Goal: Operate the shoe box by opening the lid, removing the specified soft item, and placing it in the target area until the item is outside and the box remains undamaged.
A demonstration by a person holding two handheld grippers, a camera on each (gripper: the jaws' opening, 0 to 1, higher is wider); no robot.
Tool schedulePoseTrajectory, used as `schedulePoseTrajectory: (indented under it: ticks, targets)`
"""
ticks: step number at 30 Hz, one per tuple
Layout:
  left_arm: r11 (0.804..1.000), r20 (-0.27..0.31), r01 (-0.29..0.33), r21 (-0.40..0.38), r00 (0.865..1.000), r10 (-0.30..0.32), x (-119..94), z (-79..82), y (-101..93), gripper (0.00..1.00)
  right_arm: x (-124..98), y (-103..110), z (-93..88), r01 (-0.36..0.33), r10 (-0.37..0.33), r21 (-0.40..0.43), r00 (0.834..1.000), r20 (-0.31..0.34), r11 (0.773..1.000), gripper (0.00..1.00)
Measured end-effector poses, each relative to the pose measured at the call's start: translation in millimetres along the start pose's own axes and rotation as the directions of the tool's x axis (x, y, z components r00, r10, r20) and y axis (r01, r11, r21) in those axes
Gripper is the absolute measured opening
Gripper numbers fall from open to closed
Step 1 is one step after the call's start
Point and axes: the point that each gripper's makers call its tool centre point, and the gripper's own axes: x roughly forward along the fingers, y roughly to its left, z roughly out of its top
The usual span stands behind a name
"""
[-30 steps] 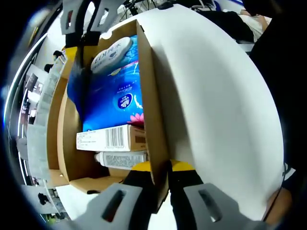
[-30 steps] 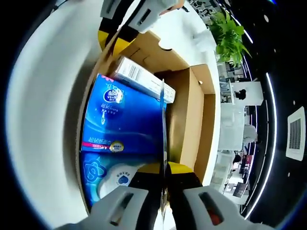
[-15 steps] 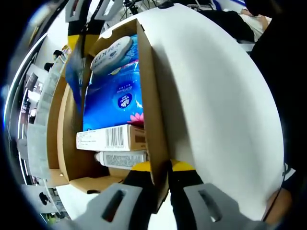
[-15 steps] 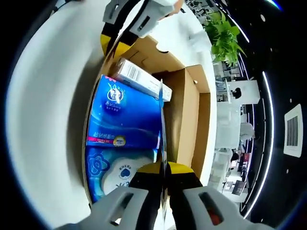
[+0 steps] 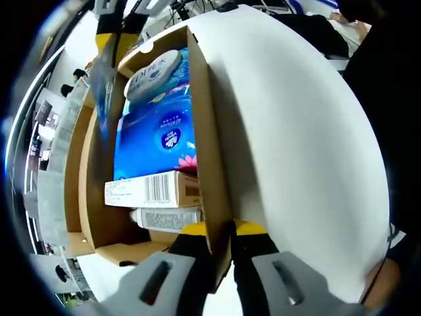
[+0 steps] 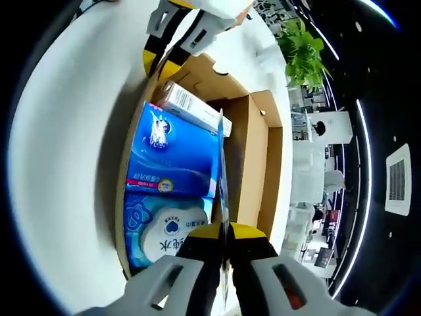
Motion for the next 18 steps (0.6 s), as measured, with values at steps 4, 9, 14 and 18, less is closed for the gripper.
schedulePoseTrajectory:
  ticks: [4, 9, 14, 18]
  targets:
    - [1.0, -0.001, -0.001, 0.002, 1.0, 0.001, -0.2, -0.1, 0.0, 0.08, -6.2, -1.4, -4.7, 0.01, -0.01, 0.001, 1.0, -0.007, 1.0, 0.01]
    - [1.0, -0.002, -0.001, -0.001, 1.0, 0.001, -0.3, -0.3, 0.3, 0.08, -12.8, -4.6, -13.8, 0.03, -0.029, 0.013, 0.999, -0.018, 0.999, 0.01]
    - [1.0, -0.005, -0.002, 0.0, 1.0, 0.002, -0.3, -0.5, 0.4, 0.08, -18.7, -6.2, -21.3, 0.04, -0.04, 0.021, 0.999, -0.027, 0.999, 0.01]
    - [1.0, -0.007, -0.003, 0.0, 1.0, 0.003, -0.7, -0.4, -0.2, 0.08, -21.8, -7.5, -26.7, 0.051, -0.05, 0.027, 0.998, -0.036, 0.998, 0.01]
